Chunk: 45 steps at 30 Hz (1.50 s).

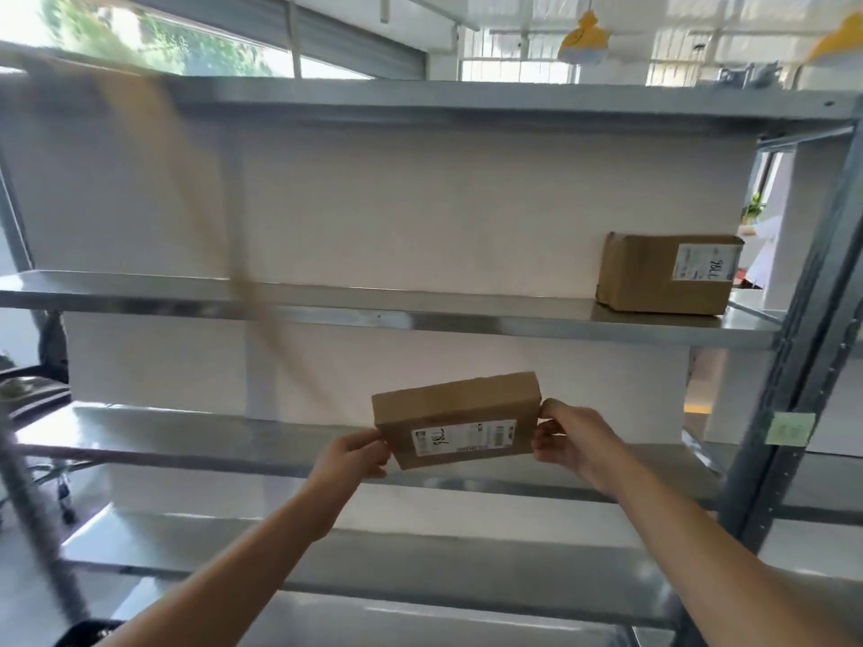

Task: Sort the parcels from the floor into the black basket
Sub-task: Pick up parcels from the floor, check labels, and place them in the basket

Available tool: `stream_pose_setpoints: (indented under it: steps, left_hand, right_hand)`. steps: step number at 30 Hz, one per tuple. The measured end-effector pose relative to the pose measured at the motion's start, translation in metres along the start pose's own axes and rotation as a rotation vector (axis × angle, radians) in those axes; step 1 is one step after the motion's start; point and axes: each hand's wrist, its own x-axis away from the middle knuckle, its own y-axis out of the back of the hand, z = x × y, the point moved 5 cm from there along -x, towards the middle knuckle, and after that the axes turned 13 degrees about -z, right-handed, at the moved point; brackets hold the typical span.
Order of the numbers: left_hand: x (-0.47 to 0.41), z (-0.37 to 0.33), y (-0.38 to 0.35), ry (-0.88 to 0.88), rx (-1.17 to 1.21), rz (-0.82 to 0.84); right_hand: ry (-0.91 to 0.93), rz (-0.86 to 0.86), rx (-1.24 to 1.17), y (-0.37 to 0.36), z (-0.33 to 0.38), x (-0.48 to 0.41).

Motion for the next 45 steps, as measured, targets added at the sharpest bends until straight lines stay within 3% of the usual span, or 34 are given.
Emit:
stream_pose_setpoints:
  steps: [7,16,23,27,33,36,40,45]
  left_hand:
    - [0.01,0.004,0.062,-0.069,-0.043,-0.167]
    - [0.019,-0.008,0.134,-0.162,-0.221,-0.439]
    - [0.004,-0.017,0.142,-0.147,-0.257,-0.434]
    - [0.001,-0.015,0.114,-0.043,-0.005,-0.273]
    - [0.002,0.027,0.052,0.093,0.217,-0.009]
    - [0.001,0.056,0.027,0.211,0.396,-0.075]
    - [-0.007,0.076,0.014,0.261,0.666,-0.244]
    - [-0.021,0.064,0.009,0.229,0.829,-0.403]
  right_hand:
    - [0.022,-0.01,0.081,-0.06,0.002,0.011]
    - [-0.068,0.149,0.107,-0.126,-0.012,0.022]
    - [0.059,0.153,0.279,-0.15,-0.021,-0.003]
    - [0.003,0.208,0.183,-0.145,-0.016,-0.018]
    - [0.205,0.206,0.281,-0.121,0.024,-0.045]
    - [0.276,0.166,0.184,-0.127,0.035,-0.063]
    - [0.213,0.123,0.007,-0.143,0.03,-0.081]
    - [0.117,0.54,0.119,-0.19,-0.012,-0.058]
